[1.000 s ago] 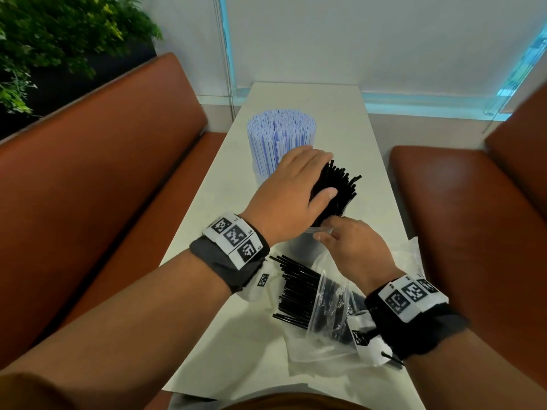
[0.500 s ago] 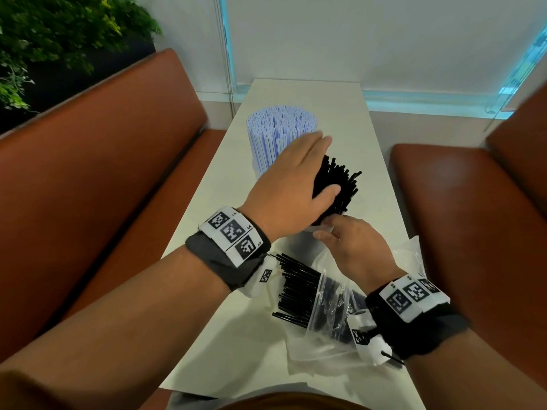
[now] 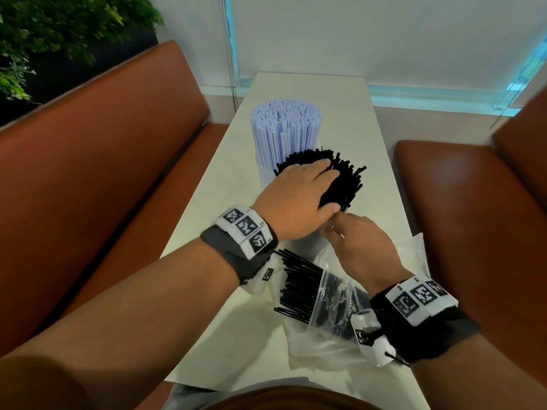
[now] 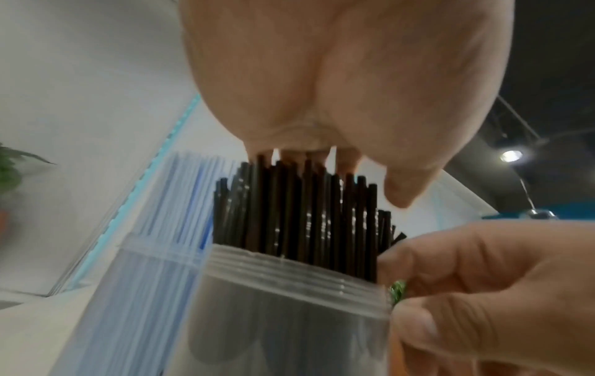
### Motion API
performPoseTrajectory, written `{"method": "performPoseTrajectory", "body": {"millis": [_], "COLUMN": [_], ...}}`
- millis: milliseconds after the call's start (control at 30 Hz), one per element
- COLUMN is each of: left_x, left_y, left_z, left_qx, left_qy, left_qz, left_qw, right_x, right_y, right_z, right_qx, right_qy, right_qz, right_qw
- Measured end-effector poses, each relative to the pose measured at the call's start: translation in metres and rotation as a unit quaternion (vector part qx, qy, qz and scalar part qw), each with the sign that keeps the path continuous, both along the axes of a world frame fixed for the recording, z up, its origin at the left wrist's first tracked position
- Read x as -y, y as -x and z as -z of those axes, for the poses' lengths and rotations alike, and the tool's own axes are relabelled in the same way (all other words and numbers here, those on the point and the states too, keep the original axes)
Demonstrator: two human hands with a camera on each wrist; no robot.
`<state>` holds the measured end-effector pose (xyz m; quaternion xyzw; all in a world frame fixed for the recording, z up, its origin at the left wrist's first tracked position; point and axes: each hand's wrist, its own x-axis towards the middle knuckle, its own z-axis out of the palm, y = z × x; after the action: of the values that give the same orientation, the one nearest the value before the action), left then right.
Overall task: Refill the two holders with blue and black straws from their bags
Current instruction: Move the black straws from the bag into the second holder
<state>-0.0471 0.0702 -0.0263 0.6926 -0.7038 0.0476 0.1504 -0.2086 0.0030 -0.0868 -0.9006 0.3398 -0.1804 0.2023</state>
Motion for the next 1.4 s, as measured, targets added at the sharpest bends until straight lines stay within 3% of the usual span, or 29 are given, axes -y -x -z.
{"method": "performPoseTrajectory", "body": {"millis": [133,200,267,333,433,567,700,900,1033,1400], "left_x": [-0.03,-0.05,-0.064,-0.073,-0.075,-0.056,-0.034,-0.026,-0.027,-0.072], "left_y": [-0.015,-0.021,-0.023,-0.016,0.012,0.044,0.055,0.059,0.051,-0.035], "left_z": [0.005,0.021,0.041,0.064,0.097,0.114,0.113,0.112,0.112,0.111], "left_qx": [-0.183,-0.245,-0.287,-0.266,-0.184,-0.099,-0.022,0.025,0.016,0.038], "left_qy": [0.192,0.211,0.136,0.002,-0.143,-0.167,-0.226,-0.241,-0.224,-0.207], "left_qz": [-0.018,-0.075,-0.125,-0.12,-0.023,0.101,0.124,0.118,0.086,0.007], "left_qw": [0.964,0.943,0.94,0.956,0.972,0.976,0.966,0.963,0.971,0.977], "right_x": [-0.017,-0.019,-0.017,-0.013,-0.013,-0.015,-0.013,-0.008,-0.005,0.001], "right_y": [0.013,0.017,0.018,0.016,0.009,0.006,0.015,0.021,0.02,0.022], "right_z": [0.004,0.009,0.014,0.019,0.021,0.017,0.017,0.018,0.02,0.03], "right_qx": [0.037,-0.055,-0.184,-0.243,-0.245,-0.213,-0.182,-0.182,-0.168,-0.129], "right_qy": [0.045,0.024,-0.026,-0.055,-0.076,-0.081,-0.089,-0.097,-0.073,-0.067], "right_qz": [0.111,0.168,0.17,0.152,0.125,0.097,0.08,0.082,0.084,0.106], "right_qw": [0.992,0.984,0.968,0.957,0.958,0.969,0.976,0.975,0.979,0.984]}}
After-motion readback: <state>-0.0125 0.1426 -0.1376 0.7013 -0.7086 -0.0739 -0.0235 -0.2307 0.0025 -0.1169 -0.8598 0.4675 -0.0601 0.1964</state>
